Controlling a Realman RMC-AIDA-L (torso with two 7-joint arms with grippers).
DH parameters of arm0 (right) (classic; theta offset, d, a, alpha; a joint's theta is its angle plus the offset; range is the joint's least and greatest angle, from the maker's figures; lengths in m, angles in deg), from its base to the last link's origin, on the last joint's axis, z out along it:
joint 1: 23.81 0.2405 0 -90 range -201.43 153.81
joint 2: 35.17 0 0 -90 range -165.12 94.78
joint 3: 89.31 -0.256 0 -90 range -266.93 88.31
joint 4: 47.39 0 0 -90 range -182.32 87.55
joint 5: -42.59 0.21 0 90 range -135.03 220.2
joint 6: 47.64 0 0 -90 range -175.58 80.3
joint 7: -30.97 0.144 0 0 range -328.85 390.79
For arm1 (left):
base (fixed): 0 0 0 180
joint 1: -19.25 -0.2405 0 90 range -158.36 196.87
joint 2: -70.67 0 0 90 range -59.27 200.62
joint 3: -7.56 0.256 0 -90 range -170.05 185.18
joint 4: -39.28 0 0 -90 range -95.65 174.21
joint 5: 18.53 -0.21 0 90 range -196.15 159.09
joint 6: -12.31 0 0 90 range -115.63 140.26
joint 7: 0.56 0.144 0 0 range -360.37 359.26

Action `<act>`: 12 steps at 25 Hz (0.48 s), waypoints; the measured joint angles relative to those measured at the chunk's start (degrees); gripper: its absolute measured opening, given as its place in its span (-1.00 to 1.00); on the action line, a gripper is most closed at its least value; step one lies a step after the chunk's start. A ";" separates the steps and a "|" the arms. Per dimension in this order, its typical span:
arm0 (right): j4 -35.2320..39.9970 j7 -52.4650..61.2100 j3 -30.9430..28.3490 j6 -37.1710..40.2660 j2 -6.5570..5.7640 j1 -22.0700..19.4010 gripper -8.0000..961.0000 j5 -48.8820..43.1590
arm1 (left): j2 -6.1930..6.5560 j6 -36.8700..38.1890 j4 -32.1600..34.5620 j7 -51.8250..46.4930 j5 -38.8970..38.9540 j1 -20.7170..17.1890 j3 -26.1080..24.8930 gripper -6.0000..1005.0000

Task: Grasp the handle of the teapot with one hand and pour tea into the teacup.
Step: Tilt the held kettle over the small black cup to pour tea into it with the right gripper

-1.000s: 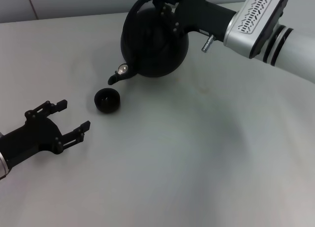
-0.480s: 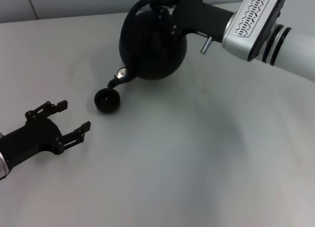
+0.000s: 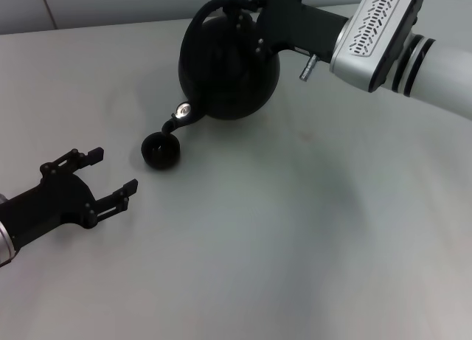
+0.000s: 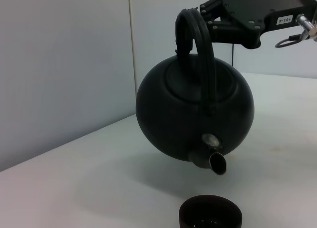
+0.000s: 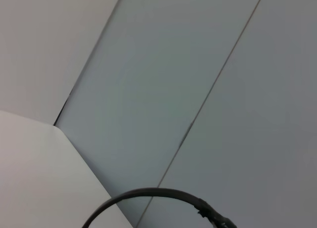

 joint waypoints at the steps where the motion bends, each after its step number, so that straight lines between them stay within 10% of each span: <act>1: 0.02 -0.09 0.00 -0.14 0.00 0.05 -0.81 0.00 | 0.00 0.02 0.00 -0.03 0.00 0.00 0.01 0.59; 12: 0.05 -1.48 1.42 -1.40 0.10 0.36 -0.80 0.23 | 0.06 -0.04 0.00 -0.69 -0.18 0.20 0.50 0.59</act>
